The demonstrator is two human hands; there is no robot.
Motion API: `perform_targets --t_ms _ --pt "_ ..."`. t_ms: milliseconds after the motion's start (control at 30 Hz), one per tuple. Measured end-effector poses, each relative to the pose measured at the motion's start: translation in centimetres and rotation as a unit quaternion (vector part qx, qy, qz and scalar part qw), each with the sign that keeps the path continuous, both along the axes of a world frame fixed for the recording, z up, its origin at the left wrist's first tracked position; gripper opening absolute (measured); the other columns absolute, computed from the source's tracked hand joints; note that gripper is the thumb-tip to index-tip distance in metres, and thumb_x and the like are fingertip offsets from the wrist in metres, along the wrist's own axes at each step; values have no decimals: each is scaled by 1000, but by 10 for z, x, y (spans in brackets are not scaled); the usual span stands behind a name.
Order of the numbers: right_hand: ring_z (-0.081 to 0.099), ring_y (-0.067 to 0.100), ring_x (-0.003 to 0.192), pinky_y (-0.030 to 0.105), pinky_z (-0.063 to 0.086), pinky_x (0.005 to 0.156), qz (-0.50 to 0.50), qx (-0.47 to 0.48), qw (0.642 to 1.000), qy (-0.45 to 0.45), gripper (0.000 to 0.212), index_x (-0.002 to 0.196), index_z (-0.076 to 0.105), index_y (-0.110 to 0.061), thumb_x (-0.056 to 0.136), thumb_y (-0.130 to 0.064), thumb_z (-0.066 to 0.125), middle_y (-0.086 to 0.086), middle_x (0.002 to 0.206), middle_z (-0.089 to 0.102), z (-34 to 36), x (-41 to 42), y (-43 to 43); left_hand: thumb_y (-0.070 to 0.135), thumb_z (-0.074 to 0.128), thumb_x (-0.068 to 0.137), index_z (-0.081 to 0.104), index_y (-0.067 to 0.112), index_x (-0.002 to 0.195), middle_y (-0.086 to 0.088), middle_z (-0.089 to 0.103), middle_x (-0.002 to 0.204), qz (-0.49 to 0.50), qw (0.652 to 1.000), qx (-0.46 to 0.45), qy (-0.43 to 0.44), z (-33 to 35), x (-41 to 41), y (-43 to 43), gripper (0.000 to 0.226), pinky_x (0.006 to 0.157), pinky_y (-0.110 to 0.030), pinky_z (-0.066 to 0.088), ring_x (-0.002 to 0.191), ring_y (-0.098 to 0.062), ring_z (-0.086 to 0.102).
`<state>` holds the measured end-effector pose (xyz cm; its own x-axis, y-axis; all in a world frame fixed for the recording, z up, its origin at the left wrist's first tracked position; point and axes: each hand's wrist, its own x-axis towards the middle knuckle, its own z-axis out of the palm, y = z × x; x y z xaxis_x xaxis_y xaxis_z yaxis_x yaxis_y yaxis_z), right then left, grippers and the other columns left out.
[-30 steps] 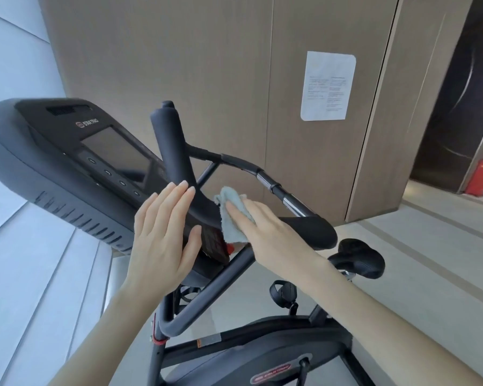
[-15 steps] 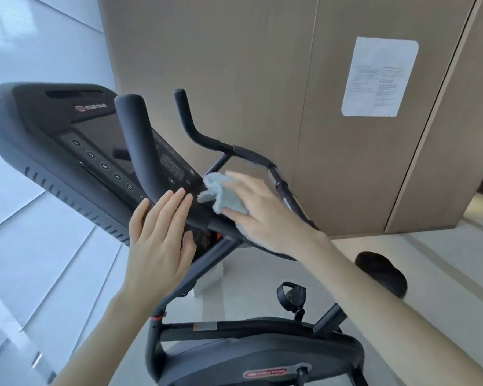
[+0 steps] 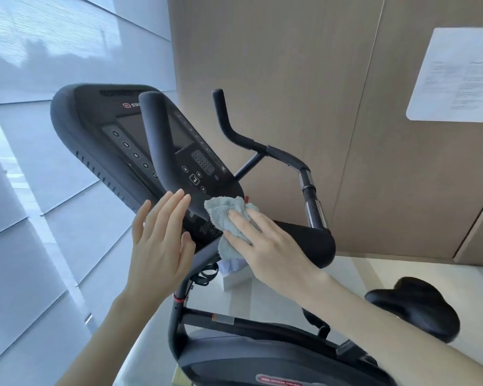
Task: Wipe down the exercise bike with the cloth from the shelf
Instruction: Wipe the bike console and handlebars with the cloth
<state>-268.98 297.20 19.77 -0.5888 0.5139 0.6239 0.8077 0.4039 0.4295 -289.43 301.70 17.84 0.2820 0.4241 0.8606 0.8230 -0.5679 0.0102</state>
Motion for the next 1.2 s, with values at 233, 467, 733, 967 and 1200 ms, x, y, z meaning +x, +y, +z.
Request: perform_targets --t_ms 233,467,733,967,1200 --pt "46 18 112 25 37 98 126 -171 938 276 42 133 52 -18 91 -20 52 2 129 52 40 24 6 9 38 87 47 1 133 -13 46 141 -6 1000 3 21 6 -1 0 48 114 -49 21 134 -28 37" --pt "46 27 123 46 47 94 -3 -294 945 145 65 149 20 -30 93 -41 51 4 147 37 29 -9 41 10 37 85 48 0 133 -14 46 141 -21 1000 -18 11 11 3 7 50 115 -46 19 134 -26 37" --pt "55 36 115 41 44 102 -19 -57 997 51 42 128 55 -2 87 -1 48 23 121 59 4 -3 13 11 37 86 48 1 133 -13 46 141 -54 998 -17 19 6 5 10 49 116 -44 16 136 -25 35" --pt "44 32 130 42 42 105 15 -182 977 111 48 125 59 -5 78 4 64 18 138 48 1 35 -19 12 37 89 49 1 134 -12 46 142 -51 996 -31 64 -2 -3 9 48 115 -47 18 135 -25 36" --pt "20 23 140 34 17 115 47 -243 959 139 44 134 51 -19 93 -36 54 11 152 27 29 16 9 13 37 88 46 3 137 -9 43 145 -1 995 -60 76 -8 4 0 51 113 -49 21 136 -25 36"
